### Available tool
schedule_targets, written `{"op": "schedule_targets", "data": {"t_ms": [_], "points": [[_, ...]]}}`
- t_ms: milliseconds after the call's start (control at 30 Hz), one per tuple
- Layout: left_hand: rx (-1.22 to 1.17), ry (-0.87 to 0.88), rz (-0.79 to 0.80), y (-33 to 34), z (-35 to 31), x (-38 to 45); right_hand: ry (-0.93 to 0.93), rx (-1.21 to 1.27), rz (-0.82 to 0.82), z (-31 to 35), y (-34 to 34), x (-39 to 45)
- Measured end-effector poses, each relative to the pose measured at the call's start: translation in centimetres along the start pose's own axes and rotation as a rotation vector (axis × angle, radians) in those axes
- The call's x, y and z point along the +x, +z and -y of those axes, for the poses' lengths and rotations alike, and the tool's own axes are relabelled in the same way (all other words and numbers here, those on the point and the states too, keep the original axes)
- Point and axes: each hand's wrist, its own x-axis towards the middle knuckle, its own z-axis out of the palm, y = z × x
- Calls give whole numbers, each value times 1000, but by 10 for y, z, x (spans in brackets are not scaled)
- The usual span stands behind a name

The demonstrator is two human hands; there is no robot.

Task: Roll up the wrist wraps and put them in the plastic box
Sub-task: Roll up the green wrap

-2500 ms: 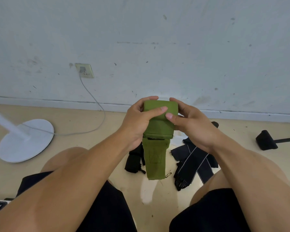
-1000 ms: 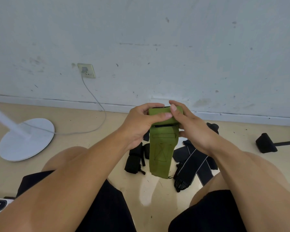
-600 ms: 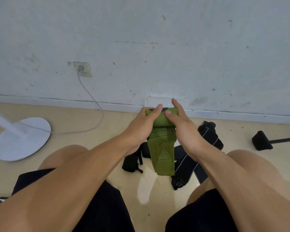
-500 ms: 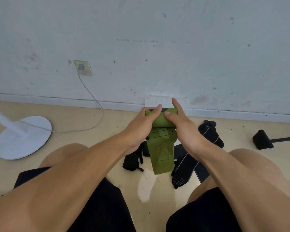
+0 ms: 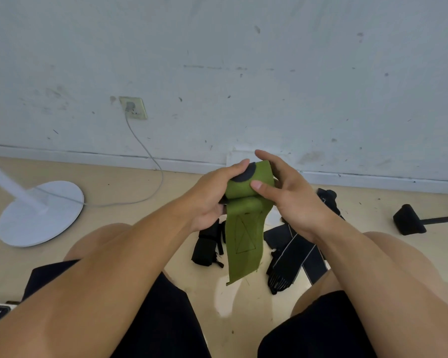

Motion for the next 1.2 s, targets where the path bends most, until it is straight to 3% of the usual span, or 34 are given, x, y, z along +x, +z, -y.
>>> {"op": "schedule_targets", "data": {"t_ms": [367,667,867,1033,1200], "points": [[-72,-60,18,0,3,3,-197,-73,-130,-2,-2,-1],[-185,47,-86,-5,-4,6,8,-36,-57,2,-7,5],[-135,120,-36,-5,2,8,119,82,-20,3,3,4],[-118,153,18,-6,4,7,91,202,-88,2,-3,7],[-108,84,127,-3,1,5,-8,137,-117,1,-8,4]]}}
